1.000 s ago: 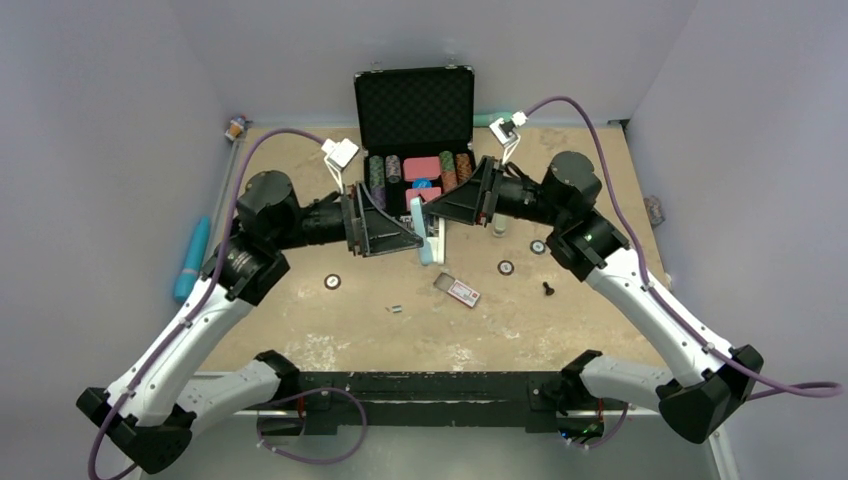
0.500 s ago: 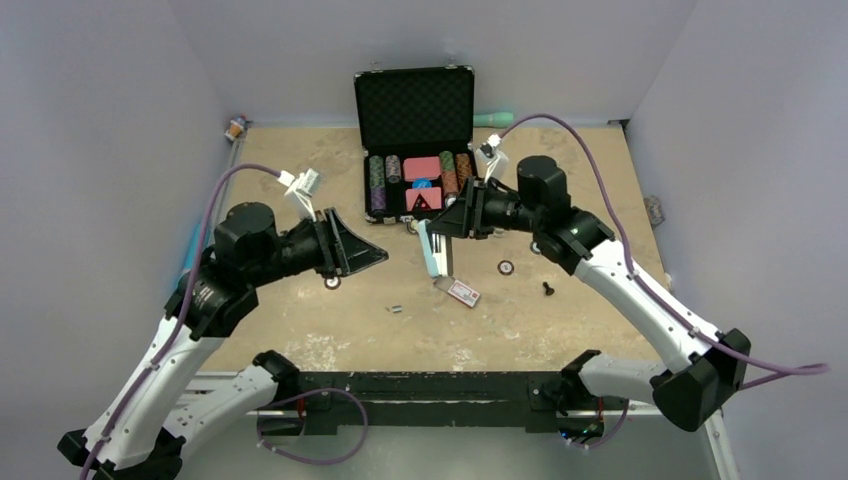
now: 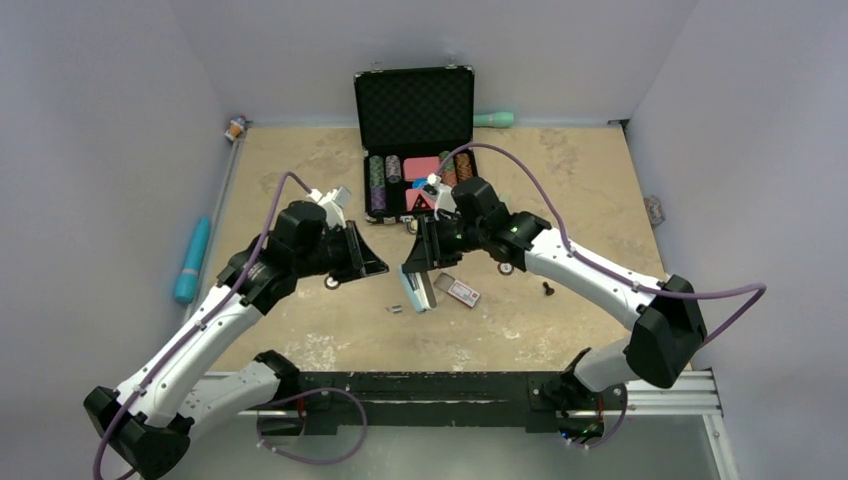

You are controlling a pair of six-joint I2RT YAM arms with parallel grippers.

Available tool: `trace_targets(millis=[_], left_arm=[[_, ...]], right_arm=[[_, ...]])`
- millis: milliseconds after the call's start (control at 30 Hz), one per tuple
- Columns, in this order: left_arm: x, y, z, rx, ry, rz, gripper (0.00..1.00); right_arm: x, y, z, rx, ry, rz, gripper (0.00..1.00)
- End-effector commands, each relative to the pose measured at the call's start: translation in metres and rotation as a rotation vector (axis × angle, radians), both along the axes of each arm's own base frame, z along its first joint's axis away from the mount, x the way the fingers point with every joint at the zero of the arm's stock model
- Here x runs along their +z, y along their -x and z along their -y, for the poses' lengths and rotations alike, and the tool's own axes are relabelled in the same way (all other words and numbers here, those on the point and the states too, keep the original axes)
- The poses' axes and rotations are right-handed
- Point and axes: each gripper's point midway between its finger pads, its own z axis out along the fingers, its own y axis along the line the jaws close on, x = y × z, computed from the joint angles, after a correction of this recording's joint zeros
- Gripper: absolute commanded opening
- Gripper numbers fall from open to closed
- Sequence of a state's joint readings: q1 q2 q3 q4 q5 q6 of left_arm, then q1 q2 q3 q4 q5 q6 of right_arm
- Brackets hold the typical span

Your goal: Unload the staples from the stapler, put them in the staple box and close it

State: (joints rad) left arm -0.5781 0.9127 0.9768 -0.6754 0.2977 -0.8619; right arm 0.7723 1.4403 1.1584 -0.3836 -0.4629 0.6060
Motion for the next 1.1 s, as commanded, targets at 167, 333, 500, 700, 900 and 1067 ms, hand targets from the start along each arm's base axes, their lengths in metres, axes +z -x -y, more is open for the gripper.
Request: trace_targets(millis=[167, 333, 500, 700, 900, 1067], left_arm=[[-0.031, -0.023, 0.004, 0.092, -0.019, -0.067, 0.0], [-0.025, -0.033, 0.013, 0.088, 0.003, -0.058, 0.0], [-0.021, -0.041, 0.019, 0.083, 0.006, -0.053, 0.0], [-0.015, -0.045, 0.025, 0.061, 0.019, -0.04, 0.0], [-0.028, -0.047, 0.028, 0.043, -0.011, -0.077, 0.0], [-0.044, -0.051, 0.034, 0.032, -0.025, -0.117, 0.0]], right_arm=[[0.014, 0.0, -0.009, 0.044, -0.085, 0.054, 0.0], [0.006, -0.003, -0.009, 0.037, -0.061, 0.05, 0.0], [-0.002, -0.003, -0.012, 0.044, -0.041, 0.044, 0.0], [-0.01, -0.002, -0.015, 0.054, -0.017, 0.038, 0.0], [-0.007, -0.005, -0.017, 0.053, -0.023, 0.05, 0.0], [-0.004, -0.004, -0.018, 0.054, -0.032, 0.053, 0.0]])
